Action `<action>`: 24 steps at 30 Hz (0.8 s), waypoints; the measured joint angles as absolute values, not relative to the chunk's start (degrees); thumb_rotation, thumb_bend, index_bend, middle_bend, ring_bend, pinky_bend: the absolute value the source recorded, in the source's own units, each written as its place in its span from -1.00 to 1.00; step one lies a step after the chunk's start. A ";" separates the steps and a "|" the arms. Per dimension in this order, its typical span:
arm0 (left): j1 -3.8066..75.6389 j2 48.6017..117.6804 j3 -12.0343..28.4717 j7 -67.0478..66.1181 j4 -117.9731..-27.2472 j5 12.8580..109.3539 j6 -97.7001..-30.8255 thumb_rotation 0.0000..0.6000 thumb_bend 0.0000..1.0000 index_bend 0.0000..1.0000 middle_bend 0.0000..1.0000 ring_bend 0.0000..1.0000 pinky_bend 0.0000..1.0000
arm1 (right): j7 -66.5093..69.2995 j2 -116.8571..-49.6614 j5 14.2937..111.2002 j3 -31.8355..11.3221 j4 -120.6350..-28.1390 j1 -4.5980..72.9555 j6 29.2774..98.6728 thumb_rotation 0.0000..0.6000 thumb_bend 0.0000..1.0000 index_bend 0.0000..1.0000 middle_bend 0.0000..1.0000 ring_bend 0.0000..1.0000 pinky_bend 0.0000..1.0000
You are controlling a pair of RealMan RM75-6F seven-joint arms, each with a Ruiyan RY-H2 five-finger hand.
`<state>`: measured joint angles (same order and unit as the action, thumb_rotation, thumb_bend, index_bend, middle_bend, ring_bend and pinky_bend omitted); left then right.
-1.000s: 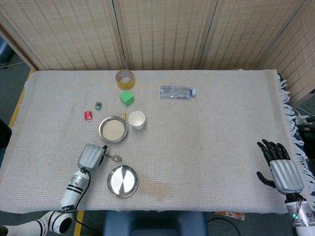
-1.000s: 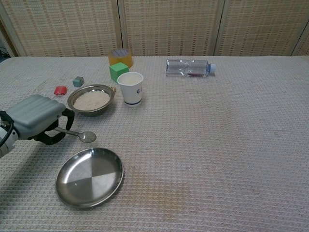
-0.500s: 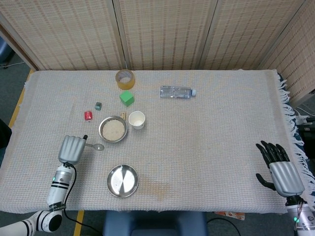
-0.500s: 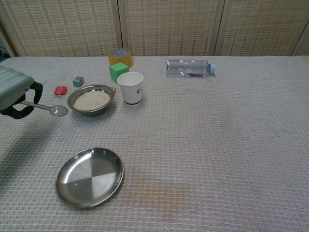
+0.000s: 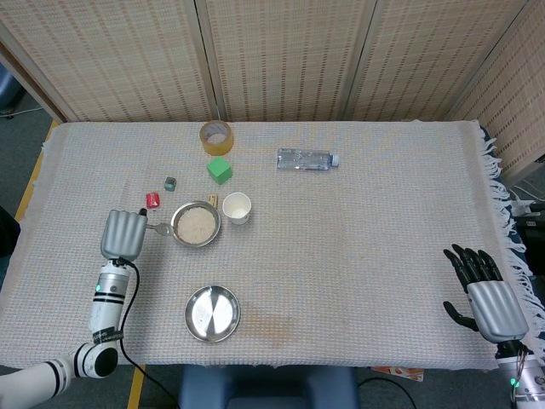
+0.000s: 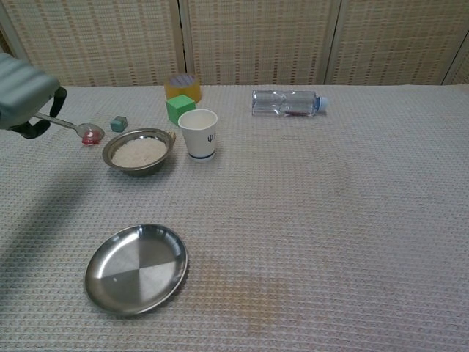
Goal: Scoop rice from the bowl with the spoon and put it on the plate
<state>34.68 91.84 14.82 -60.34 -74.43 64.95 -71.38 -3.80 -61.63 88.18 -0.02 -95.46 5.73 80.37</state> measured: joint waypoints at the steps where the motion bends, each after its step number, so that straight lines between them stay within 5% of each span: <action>1: 35.28 92.39 14.97 -61.61 -74.06 64.62 -71.44 1.00 -0.19 0.15 1.00 1.00 1.00 | -3.73 -61.57 88.19 -0.02 -95.47 5.75 80.32 1.00 -0.61 -1.00 -1.00 -1.00 -1.00; 24: 43.67 107.07 12.21 -77.63 -54.47 64.94 -74.84 1.00 -0.19 0.14 1.00 1.00 1.00 | -2.46 -60.46 88.51 0.07 -95.98 5.42 80.76 1.00 -0.61 -1.00 -1.00 -1.00 -1.00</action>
